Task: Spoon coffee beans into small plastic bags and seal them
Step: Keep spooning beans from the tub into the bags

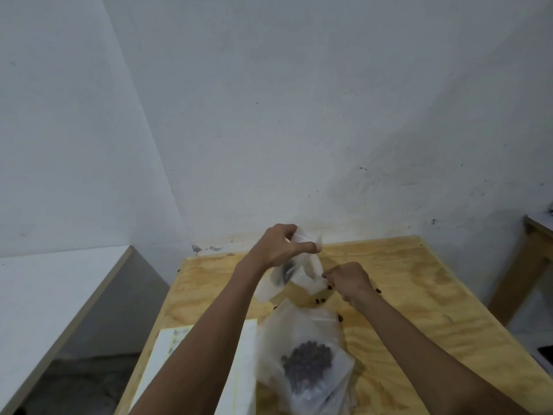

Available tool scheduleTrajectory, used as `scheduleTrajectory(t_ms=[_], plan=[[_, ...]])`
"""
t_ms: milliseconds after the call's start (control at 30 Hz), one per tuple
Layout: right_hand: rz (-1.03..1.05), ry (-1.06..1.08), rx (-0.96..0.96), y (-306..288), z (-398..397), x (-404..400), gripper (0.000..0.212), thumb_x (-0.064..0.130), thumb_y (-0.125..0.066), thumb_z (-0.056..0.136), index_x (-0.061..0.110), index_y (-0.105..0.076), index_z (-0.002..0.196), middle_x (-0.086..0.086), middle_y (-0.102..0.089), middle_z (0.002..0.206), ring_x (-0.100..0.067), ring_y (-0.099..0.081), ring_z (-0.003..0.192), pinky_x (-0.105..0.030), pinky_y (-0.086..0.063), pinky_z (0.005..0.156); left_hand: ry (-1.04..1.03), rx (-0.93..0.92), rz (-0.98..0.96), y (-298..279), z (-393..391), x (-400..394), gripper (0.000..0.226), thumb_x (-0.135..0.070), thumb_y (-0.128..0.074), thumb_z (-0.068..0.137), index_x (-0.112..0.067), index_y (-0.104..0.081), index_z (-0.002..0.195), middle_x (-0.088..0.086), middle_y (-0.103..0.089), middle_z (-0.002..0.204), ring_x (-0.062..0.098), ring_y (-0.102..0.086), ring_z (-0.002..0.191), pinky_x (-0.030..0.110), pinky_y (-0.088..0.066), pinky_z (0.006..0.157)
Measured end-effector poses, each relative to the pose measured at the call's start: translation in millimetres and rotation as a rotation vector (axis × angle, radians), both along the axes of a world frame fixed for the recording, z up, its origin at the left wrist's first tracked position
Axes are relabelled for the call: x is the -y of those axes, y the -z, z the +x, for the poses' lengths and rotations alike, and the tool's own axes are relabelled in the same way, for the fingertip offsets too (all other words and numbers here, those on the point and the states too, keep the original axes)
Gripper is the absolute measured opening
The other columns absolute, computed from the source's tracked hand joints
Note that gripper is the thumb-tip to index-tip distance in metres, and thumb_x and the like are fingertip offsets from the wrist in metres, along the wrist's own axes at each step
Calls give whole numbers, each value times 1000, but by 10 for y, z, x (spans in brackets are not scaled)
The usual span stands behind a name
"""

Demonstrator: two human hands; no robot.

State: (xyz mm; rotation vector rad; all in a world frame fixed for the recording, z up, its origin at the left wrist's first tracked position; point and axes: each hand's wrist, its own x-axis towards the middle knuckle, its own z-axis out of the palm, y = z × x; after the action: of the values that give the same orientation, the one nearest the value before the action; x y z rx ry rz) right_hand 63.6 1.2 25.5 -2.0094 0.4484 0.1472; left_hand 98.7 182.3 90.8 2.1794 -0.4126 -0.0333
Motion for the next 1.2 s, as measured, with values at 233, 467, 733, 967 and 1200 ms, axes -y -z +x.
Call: scheduleTrajectory(t_ms=[233, 467, 733, 967, 1200], plan=[[32, -2, 70, -68, -46, 22, 26, 2, -55, 92, 2, -80, 98, 0, -57, 63, -12, -38, 46, -25, -29, 44, -105, -40, 90, 217, -69, -280, 42, -58, -83, 64, -25, -57, 66, -12, -53, 71, 10, -52, 69, 32, -42, 69], [10, 15, 228, -370, -85, 68, 26, 11, -59, 93, 18, -81, 80, -6, -73, 78, -17, -55, 59, -26, -38, 52, -134, 78, 115, 286, -259, -321, 76, -49, -92, 64, -21, -63, 128, -7, -67, 112, 10, -66, 95, 33, -58, 82], [-161, -142, 364, -711, -155, 53, 18, 16, -68, 89, 14, -83, 80, 10, -73, 74, -1, -60, 66, -19, -46, 56, -189, 200, 214, 281, -327, -247, 85, -49, -91, 65, -15, -59, 135, 4, -65, 121, 21, -61, 105, 35, -52, 86], [-395, -206, 514, -735, -191, -16, 19, 14, -64, 92, 17, -83, 92, 3, -77, 86, -5, -63, 67, -17, -50, 60, -220, 239, 214, 273, -303, -190, 89, -52, -89, 67, -12, -56, 139, 7, -64, 126, 24, -61, 110, 31, -47, 86], [-261, 61, 387, -428, -22, 247, 17, 19, -64, 92, 20, -81, 92, 4, -75, 85, -18, -67, 68, -26, -50, 56, -292, 261, 146, 287, -264, -231, 100, -62, -86, 65, -14, -50, 145, 3, -59, 134, 21, -57, 122, 39, -50, 100]])
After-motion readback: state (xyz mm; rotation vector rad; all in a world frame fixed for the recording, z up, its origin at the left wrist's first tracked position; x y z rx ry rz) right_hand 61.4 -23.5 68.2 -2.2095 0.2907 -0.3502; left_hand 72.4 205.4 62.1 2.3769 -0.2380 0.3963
